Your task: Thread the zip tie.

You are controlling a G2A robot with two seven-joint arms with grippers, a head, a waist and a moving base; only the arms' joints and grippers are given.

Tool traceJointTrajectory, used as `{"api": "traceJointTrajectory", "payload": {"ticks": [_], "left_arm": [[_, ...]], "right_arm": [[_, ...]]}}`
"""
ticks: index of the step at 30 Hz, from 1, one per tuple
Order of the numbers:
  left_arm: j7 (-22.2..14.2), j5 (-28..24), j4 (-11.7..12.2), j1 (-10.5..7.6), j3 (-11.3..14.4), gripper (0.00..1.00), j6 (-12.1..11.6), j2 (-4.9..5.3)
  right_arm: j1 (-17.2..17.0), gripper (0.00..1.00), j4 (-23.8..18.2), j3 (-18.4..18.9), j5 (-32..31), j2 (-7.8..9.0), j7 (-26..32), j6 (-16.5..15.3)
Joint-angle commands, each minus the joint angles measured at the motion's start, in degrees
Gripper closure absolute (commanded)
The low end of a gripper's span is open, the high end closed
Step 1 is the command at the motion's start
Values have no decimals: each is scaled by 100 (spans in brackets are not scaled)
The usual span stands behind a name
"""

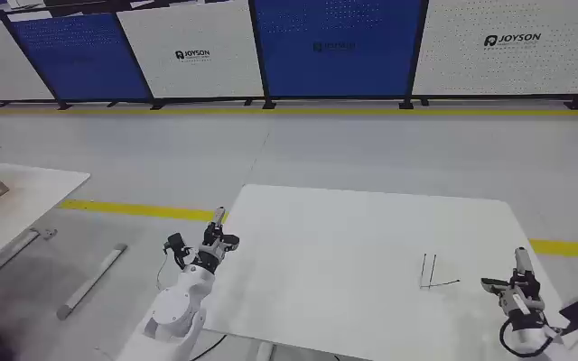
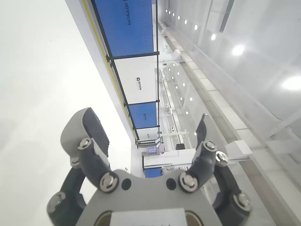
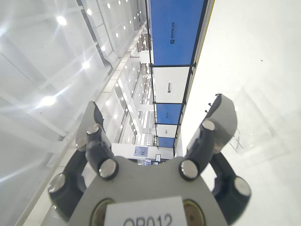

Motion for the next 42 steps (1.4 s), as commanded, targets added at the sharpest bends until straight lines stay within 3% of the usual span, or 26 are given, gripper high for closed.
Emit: {"api": "traceJointTrajectory", "payload": {"ticks": [1,2,3,4,5,6,7,8,9,10,11,12,13,14,15,16,17,18,19,26,28,30,42], "left_arm": [[0,0,0,0,0,0,0,0],[0,0,0,0,0,0,0,0],[0,0,0,0,0,0,0,0],[0,0,0,0,0,0,0,0],[0,0,0,0,0,0,0,0],[0,0,0,0,0,22,0,0],[0,0,0,0,0,22,0,0],[0,0,0,0,0,0,0,0],[0,0,0,0,0,0,0,0],[0,0,0,0,0,0,0,0],[0,0,0,0,0,22,0,0],[0,0,0,0,0,22,0,0],[0,0,0,0,0,0,0,0],[0,0,0,0,0,22,0,0],[0,0,0,0,0,22,0,0],[0,0,0,0,0,22,0,0],[0,0,0,0,0,0,0,0],[0,0,0,0,0,0,0,0],[0,0,0,0,0,0,0,0],[0,0,0,0,0,0,0,0],[0,0,0,0,0,0,0,0],[0,0,0,0,0,0,0,0],[0,0,0,0,0,0,0,0]], "right_arm": [[0,0,0,0,0,0,0,0],[0,22,0,0,0,0,0,0],[0,22,0,0,0,0,0,0],[0,0,0,0,0,0,0,0],[0,22,0,0,0,0,0,0],[0,0,0,0,0,0,0,0],[0,22,0,0,0,0,0,0],[0,0,0,0,0,0,0,0],[0,0,0,0,0,0,0,0],[0,22,0,0,0,0,0,0],[0,22,0,0,0,0,0,0],[0,22,0,0,0,0,0,0],[0,0,0,0,0,0,0,0],[0,22,0,0,0,0,0,0],[0,0,0,0,0,0,0,0],[0,0,0,0,0,0,0,0],[0,22,0,0,0,0,0,0],[9,0,-5,5,-18,1,16,-8],[20,0,-8,13,-47,4,51,-19],[183,0,100,477,-467,127,1732,-196],[291,0,151,615,-710,207,2723,-109],[529,0,274,678,-1044,337,4397,250],[586,0,320,715,-1027,350,4533,292]]}}
